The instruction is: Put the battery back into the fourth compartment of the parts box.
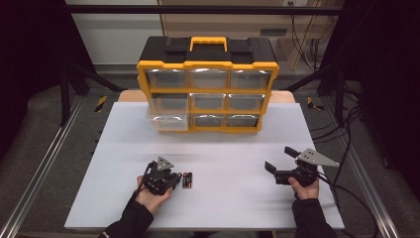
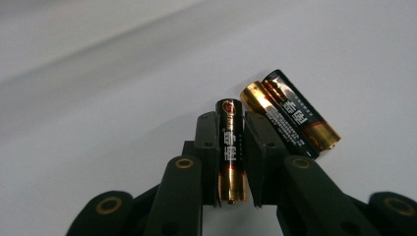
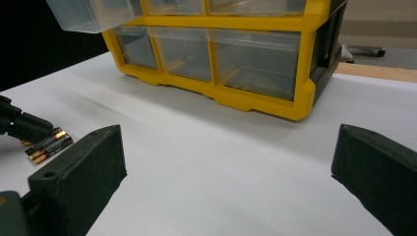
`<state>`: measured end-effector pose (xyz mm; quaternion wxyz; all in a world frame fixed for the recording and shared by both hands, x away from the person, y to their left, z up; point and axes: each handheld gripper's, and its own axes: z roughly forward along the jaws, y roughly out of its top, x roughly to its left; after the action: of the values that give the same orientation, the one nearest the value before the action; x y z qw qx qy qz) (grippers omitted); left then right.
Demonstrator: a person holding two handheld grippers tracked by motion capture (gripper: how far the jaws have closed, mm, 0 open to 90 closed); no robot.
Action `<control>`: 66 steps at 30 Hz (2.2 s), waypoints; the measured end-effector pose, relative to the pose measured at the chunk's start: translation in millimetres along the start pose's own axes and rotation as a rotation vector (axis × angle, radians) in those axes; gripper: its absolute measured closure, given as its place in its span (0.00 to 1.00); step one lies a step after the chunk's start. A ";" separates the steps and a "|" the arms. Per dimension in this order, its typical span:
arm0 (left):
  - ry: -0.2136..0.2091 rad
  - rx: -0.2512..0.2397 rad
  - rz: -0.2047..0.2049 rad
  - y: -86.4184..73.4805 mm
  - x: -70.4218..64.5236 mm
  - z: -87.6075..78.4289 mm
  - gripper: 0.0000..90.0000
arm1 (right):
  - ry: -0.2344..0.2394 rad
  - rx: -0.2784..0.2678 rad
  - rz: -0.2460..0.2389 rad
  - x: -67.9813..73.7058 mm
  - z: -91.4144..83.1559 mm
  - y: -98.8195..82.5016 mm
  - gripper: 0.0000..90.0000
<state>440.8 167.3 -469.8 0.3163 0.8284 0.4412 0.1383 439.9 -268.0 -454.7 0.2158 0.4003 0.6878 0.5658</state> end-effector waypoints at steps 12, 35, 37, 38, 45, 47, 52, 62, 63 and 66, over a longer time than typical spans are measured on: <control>-0.013 -0.027 0.014 5.1 3.0 -12.2 0.85 | 0.002 -0.002 -0.001 -0.1 -0.4 0.2 0.00; -0.041 -0.169 -0.023 23.3 21.7 -59.5 0.85 | 0.005 0.005 -0.002 -0.5 0.2 -0.6 0.00; -0.041 -0.183 -0.026 25.3 23.3 -63.4 0.85 | 0.005 0.006 -0.003 -0.5 0.5 -0.7 0.00; -0.041 -0.189 -0.026 26.5 24.0 -65.2 0.85 | 0.005 0.009 -0.004 -0.5 0.5 -0.8 0.00; -0.040 -0.237 -0.025 35.9 28.2 -81.7 0.85 | 0.006 0.009 -0.005 -0.5 0.4 -0.8 0.00; -0.038 -0.252 -0.028 38.5 30.2 -86.7 0.85 | 0.006 0.010 -0.004 -0.4 0.4 -0.8 0.00; -0.041 -0.287 -0.033 47.3 34.3 -97.0 0.85 | 0.013 0.016 -0.004 0.0 0.8 -1.2 0.00; -0.051 -0.354 -0.022 70.7 36.4 -115.6 0.85 | 0.010 0.017 -0.005 0.2 0.5 -1.2 0.00; -0.053 -0.362 -0.023 73.3 36.7 -118.2 0.85 | 0.009 0.017 -0.009 -0.1 0.6 -1.3 0.00; -0.055 -0.384 -0.021 81.0 37.3 -125.2 0.85 | 0.013 0.016 -0.011 0.1 0.5 -1.3 0.00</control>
<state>450.6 214.9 -324.0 0.4819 0.7515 0.4067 0.1939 439.9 -267.7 -456.1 0.2112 0.3948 0.6958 0.5616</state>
